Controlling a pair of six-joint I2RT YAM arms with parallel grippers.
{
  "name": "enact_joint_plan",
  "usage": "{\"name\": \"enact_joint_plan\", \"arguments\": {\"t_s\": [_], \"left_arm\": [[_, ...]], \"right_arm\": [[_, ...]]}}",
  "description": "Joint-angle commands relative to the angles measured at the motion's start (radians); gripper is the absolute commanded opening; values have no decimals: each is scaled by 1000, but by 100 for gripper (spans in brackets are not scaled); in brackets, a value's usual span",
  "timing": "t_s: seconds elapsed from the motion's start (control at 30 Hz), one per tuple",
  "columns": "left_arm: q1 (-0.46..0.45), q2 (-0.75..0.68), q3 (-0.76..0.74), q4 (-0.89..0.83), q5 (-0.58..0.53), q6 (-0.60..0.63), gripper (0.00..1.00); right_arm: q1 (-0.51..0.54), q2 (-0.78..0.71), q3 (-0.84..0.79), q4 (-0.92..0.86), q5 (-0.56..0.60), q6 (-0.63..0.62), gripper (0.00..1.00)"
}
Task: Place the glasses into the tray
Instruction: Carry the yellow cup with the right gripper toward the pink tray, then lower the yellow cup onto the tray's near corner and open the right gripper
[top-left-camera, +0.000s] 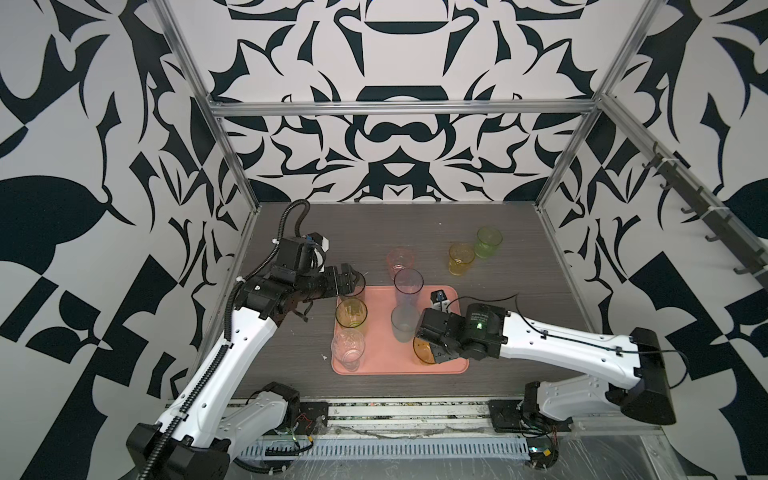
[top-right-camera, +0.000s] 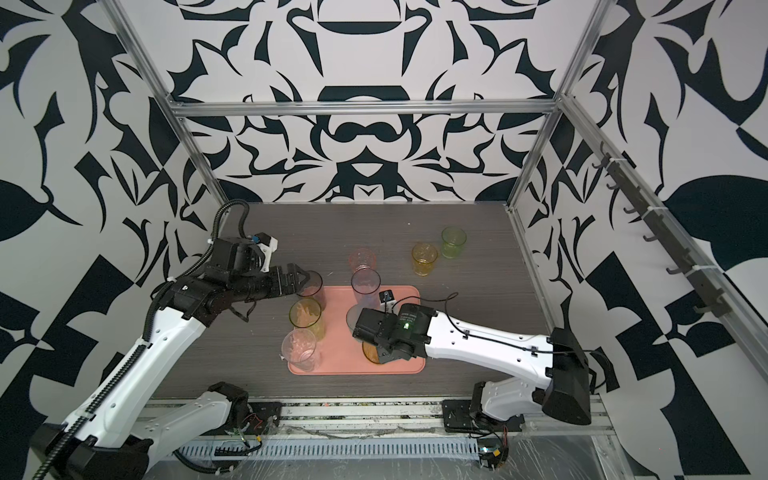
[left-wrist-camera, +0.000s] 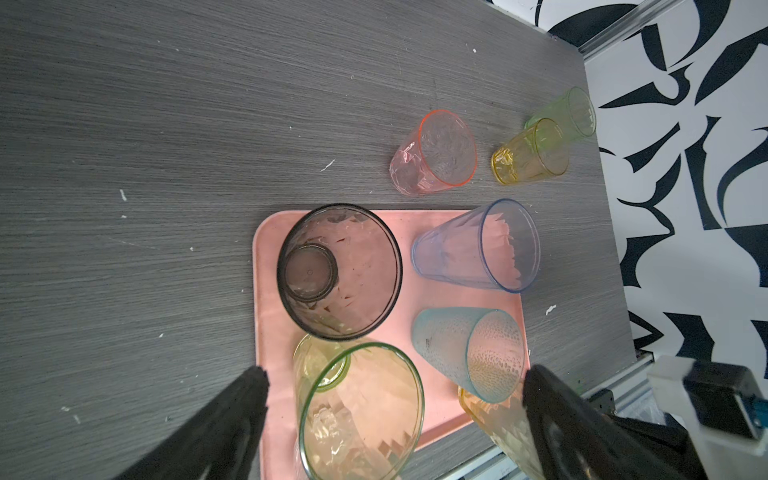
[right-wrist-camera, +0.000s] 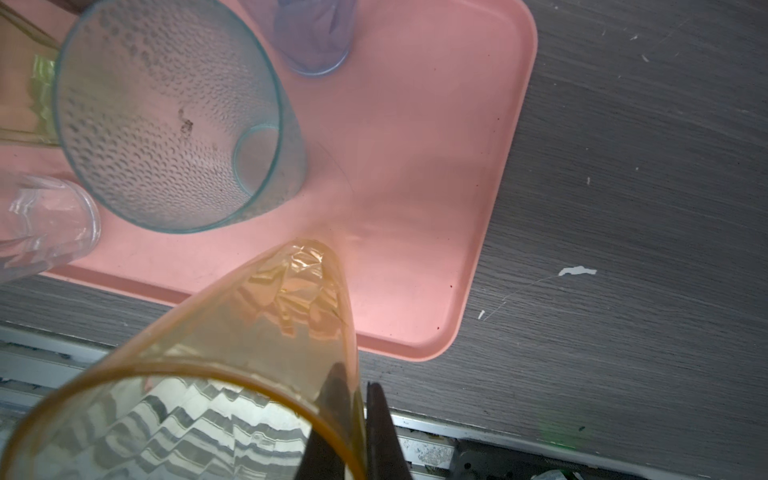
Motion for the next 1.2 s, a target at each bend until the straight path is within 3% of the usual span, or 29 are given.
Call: {"name": "enact_joint_plan", "arguments": {"t_s": [0.0,0.9,1.17], "left_arm": [[-2,-11,-14,-5,-7,7,99],[-2,-46,-40,-16,-12,9,100],[-3,-51,-38,-18,-16,10,99]], "right_arm": [[16,6,52,30,14,23,0],[68,98,64,85,10,61,0],[68,118,71,79,4,69,16]]}}
